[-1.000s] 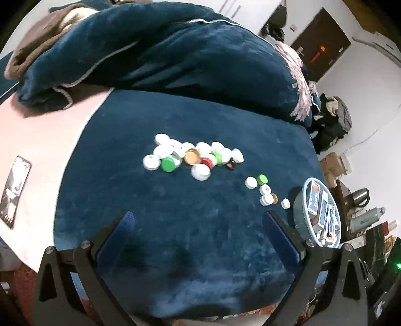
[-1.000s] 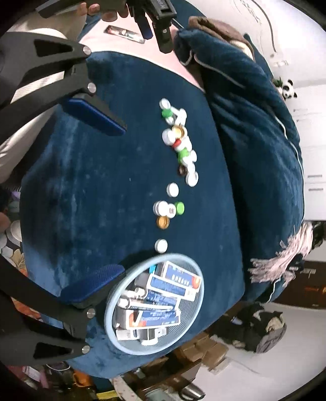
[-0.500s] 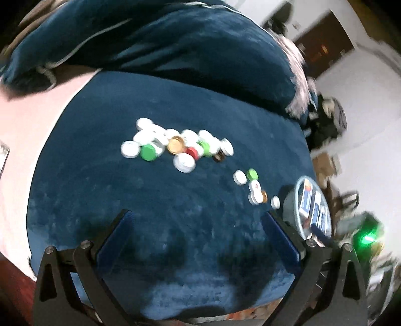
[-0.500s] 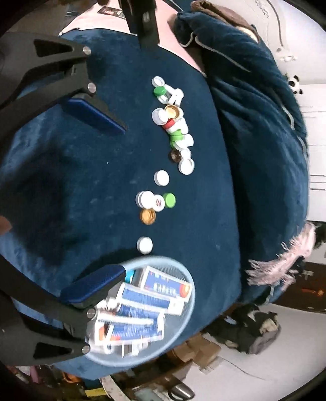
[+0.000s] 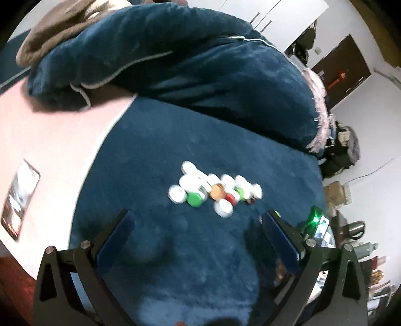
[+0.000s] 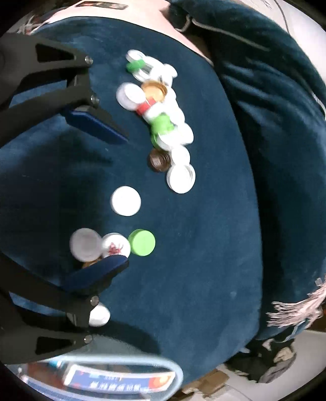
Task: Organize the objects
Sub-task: 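Move both empty tools back over the remaining caps, then grasp a white cap with right tool while left tool grasps another white cap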
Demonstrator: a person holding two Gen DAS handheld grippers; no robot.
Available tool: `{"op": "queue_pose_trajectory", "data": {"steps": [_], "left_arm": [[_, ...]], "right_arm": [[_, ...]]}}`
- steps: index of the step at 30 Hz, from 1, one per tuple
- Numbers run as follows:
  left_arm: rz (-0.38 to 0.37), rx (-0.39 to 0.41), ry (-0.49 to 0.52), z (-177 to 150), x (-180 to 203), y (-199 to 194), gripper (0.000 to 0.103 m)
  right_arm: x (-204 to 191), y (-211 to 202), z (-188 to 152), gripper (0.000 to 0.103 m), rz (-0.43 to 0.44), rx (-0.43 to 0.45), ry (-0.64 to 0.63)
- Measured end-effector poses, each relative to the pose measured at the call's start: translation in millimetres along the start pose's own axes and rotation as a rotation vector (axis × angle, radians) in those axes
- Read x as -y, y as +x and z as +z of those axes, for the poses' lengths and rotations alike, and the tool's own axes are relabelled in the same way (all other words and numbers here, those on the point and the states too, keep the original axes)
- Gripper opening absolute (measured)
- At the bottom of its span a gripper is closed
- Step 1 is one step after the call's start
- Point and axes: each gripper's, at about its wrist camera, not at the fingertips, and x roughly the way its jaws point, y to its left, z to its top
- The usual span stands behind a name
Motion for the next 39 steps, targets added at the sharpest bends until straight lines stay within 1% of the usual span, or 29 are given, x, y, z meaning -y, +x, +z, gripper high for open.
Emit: {"op": "queue_pose_trajectory", "data": {"steps": [2,4,5,6,7,12,13,16,20,22,25,26,27,29,30,34,39], "left_arm": [[0.011,-0.005,-0.007,12.0,-8.3,11.0,0.102],[0.024,0.006,-0.005,19.1,-14.5,20.9,0.102],[0.047,0.014,0.012,21.8,-16.9,27.1,0.102],[0.080,0.013,0.039,23.1,-19.4,34.9,0.102],[0.103,0.006,0.060,23.1,-21.5,42.5,0.102],[0.194,-0.042,0.182,9.5,-33.0,91.2,0.102],[0.196,-0.058,0.193,6.2,-34.7,101.1,0.102],[0.170,-0.105,0.229,-5.3,-33.7,131.4,0.100],[0.179,-0.124,0.315,-14.4,-23.0,157.9,0.090],[0.182,-0.148,0.347,-16.8,-19.7,172.3,0.088],[0.176,-0.173,0.378,-18.5,-16.4,187.3,0.082],[0.173,-0.170,0.390,-18.4,-14.4,191.0,0.075],[0.166,-0.171,0.402,-18.3,-13.7,192.8,0.062],[0.159,-0.182,0.428,-18.2,-12.0,195.5,0.045],[0.147,-0.186,0.425,-17.4,-11.9,194.1,0.031],[0.092,-0.197,0.386,-17.2,-14.2,174.3,0.032],[0.066,-0.185,0.427,-21.4,2.0,144.7,0.032]], "right_arm": [[1.2,11.6,1.7,0.081,0.005,-0.023,-0.001],[1.2,21.2,-0.2,0.060,-0.007,-0.047,-0.008],[0.2,25.0,-1.5,0.055,-0.011,-0.056,-0.020],[-0.8,27.5,-3.9,0.040,-0.002,-0.072,-0.027],[-1.2,29.5,-6.0,0.031,0.014,-0.089,-0.028],[-4.9,3.2,-21.7,0.031,0.086,-0.039,-0.038],[-7.2,-5.5,-26.9,0.031,0.098,-0.030,-0.048],[-13.7,-21.0,-38.9,0.031,0.129,-0.020,-0.071],[-17.7,-32.3,-49.3,0.031,0.151,-0.020,-0.079],[-16.4,-32.6,-49.3,0.031,0.157,-0.022,-0.082],[-14.4,-29.2,-45.4,0.031,0.164,-0.028,-0.091],[-14.1,-26.1,-40.4,0.031,0.166,-0.029,-0.096],[-13.2,-25.6,-39.9,0.031,0.167,-0.030,-0.099],[-14.1,-26.7,-40.3,0.031,0.173,-0.031,-0.103],[-14.8,-27.2,-40.7,0.031,0.176,-0.031,-0.103],[-9.8,-35.3,-37.0,0.031,0.179,-0.008,-0.088],[-1.7,-54.1,-35.9,0.031,0.189,0.030,-0.054]]}}
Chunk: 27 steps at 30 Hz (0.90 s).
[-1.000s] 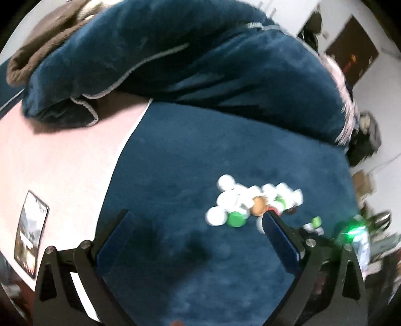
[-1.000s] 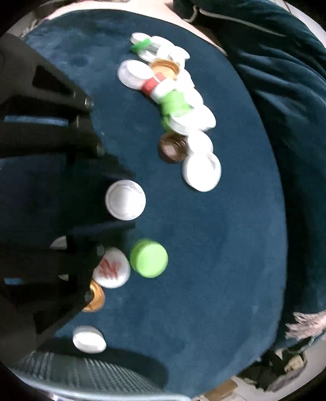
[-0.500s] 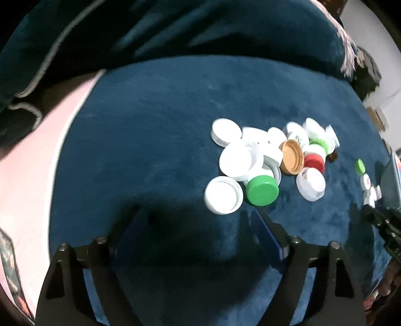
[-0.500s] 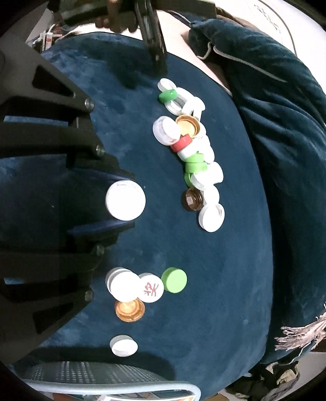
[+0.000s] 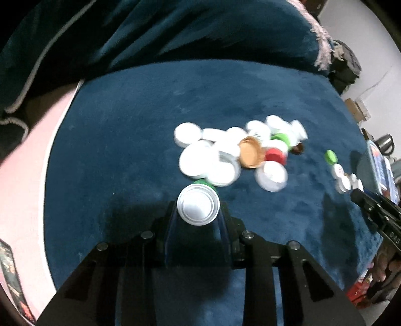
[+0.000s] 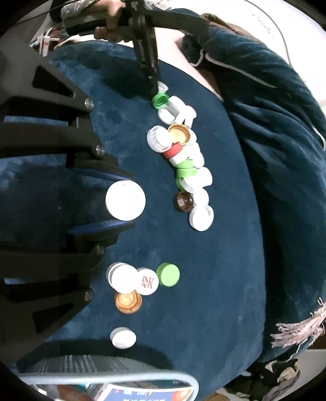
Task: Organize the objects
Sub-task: 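Grasp a white cap with right tool while left tool grasps another white cap, then carry both white caps over the basket and open both tools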
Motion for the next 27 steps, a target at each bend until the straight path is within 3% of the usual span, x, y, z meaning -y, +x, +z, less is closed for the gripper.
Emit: {"op": "queue_pose_trajectory", "data": {"steps": [11,17,22,27], "left_arm": [[0.002,0.098,0.206,20.9,92.2,-76.4,0.032],[-0.027,0.124,0.312,28.0,156.7,-92.2,0.032],[-0.136,0.105,0.374,36.9,231.8,-83.3,0.032],[-0.263,0.072,0.474,41.7,327.8,-70.1,0.032]], "right_arm": [[20.4,-68.8,-9.2,0.031,0.000,0.117,0.067],[51.3,-106.6,-23.0,0.031,-0.032,0.185,0.134],[94.8,-137.0,-42.0,0.031,-0.080,0.222,0.225],[158.0,-170.7,-61.1,0.031,-0.189,0.240,0.381]]}}
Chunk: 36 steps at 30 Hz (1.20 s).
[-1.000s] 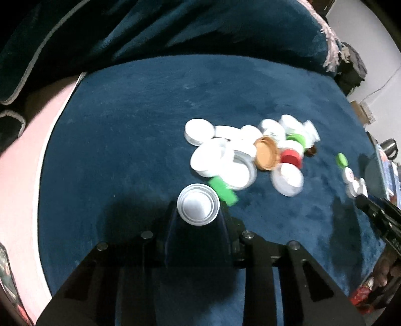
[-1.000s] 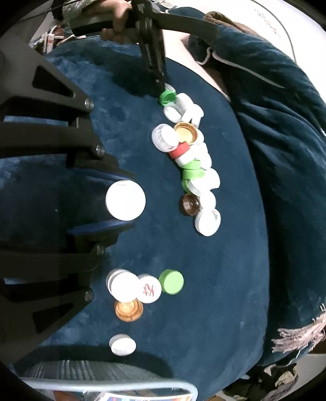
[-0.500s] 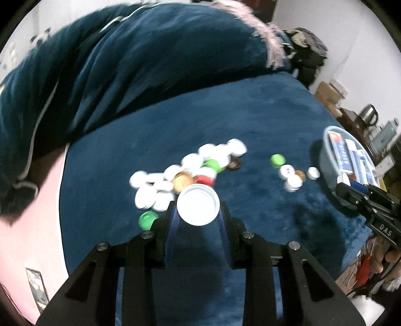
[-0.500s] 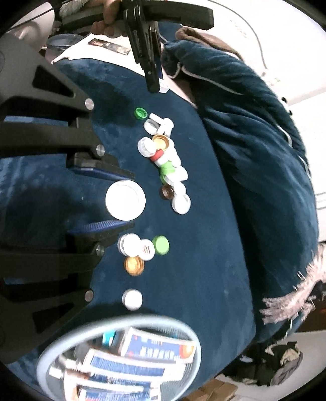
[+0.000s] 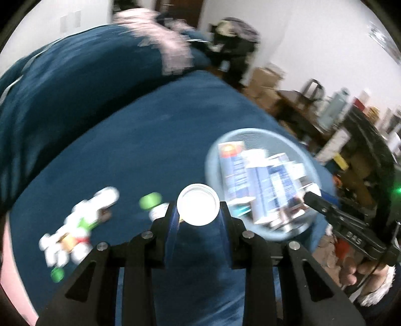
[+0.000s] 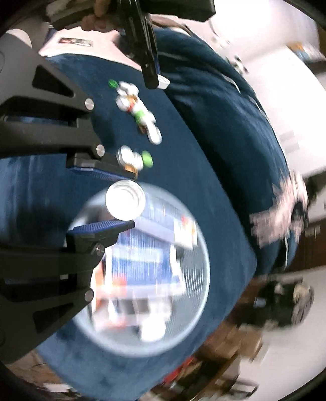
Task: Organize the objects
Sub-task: 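Carry both white caps over the basket and open both tools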
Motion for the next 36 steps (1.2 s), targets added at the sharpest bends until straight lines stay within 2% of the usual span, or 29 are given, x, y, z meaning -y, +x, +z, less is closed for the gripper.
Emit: {"op": "queue_pose_trajectory", "data": {"steps": [4,7,8,9,11,12,13,15,17,19,22,24,27,29,36], "left_arm": [[-0.094,-0.023,0.052,32.0,56.2,36.6,0.032],[-0.147,-0.023,0.030,54.3,80.9,59.3,0.032],[-0.157,-0.020,0.008,61.8,85.2,66.3,0.039],[-0.156,-0.022,-0.013,66.3,88.1,70.7,0.063],[-0.157,-0.029,-0.055,73.4,86.5,75.9,0.096],[-0.158,-0.019,-0.065,73.6,83.2,72.2,0.099],[-0.147,-0.005,-0.065,72.3,80.2,68.1,0.100],[-0.086,0.005,-0.037,65.8,72.8,58.0,0.102],[-0.019,0.000,-0.005,56.1,62.2,49.9,0.102],[0.005,-0.004,0.000,44.7,52.2,42.5,0.102],[0.028,0.011,-0.035,21.7,28.3,25.0,0.102],[0.039,0.004,-0.087,7.7,11.1,14.4,0.102],[0.066,-0.036,-0.185,-11.7,-18.3,4.4,0.102],[0.057,-0.018,-0.232,-26.6,-39.3,-7.7,0.102],[0.208,0.009,-0.340,-71.9,-119.4,-47.1,0.102]], "right_arm": [[52.1,-8.4,21.2,0.031,-0.078,0.015,0.157],[72.3,-14.3,36.0,0.031,-0.097,0.042,0.224],[77.2,-14.6,41.0,0.032,-0.103,0.050,0.243],[81.0,-12.7,45.8,0.033,-0.099,0.055,0.258],[90.7,-7.8,53.1,0.033,-0.043,0.058,0.298],[94.7,-3.7,56.4,0.037,-0.020,0.041,0.323],[97.6,-4.0,56.1,0.044,-0.017,0.035,0.344],[98.3,-12.4,55.6,0.049,-0.024,0.063,0.354],[91.0,-20.5,52.5,0.061,-0.054,0.093,0.322],[79.2,-24.9,44.6,0.080,-0.080,0.099,0.287],[59.4,-21.0,34.4,0.081,-0.093,0.094,0.225],[36.1,-21.5,25.3,0.081,-0.095,0.098,0.136],[-9.2,-17.7,10.2,0.081,-0.067,0.091,-0.026],[-38.4,-11.3,1.6,0.081,-0.024,0.076,-0.103],[-112.2,21.2,-24.2,0.081,0.084,-0.002,-0.229]]}}
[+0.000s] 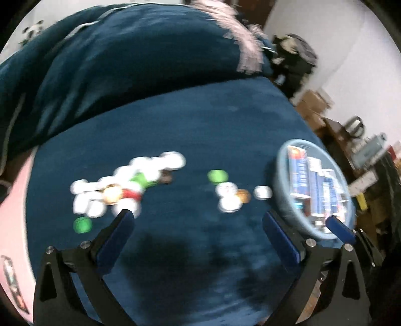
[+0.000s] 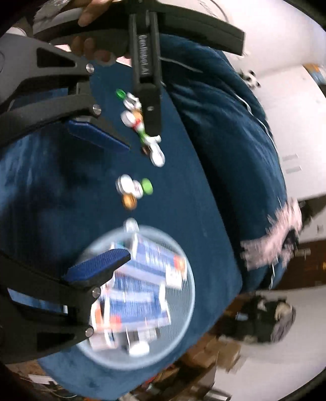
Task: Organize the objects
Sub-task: 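Carry both white caps over the basket and open both tools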
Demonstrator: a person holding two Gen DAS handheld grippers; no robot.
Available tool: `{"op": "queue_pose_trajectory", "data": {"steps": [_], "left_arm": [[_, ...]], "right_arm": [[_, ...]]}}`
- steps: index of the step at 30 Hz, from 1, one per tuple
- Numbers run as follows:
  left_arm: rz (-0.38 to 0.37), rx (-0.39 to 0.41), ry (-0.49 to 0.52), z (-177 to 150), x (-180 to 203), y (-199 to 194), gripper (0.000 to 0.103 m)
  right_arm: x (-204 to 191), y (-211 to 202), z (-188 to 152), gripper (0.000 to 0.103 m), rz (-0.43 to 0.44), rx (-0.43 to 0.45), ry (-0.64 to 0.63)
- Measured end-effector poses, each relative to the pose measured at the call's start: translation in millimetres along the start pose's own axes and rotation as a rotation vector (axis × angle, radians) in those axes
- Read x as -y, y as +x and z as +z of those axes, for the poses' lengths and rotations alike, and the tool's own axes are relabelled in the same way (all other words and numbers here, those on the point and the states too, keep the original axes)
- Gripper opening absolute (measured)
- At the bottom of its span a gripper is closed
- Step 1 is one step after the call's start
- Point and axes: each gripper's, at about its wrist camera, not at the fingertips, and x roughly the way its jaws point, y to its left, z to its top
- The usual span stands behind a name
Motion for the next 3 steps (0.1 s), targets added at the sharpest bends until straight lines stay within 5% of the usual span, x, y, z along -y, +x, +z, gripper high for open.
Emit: {"op": "queue_pose_trajectory", "data": {"steps": [3], "left_arm": [[0.083,0.008,-0.038,-5.1,-44.6,-9.1,0.102]], "right_arm": [[-24.5,19.9,-6.0,0.081,0.021,-0.047,-0.052]]}}
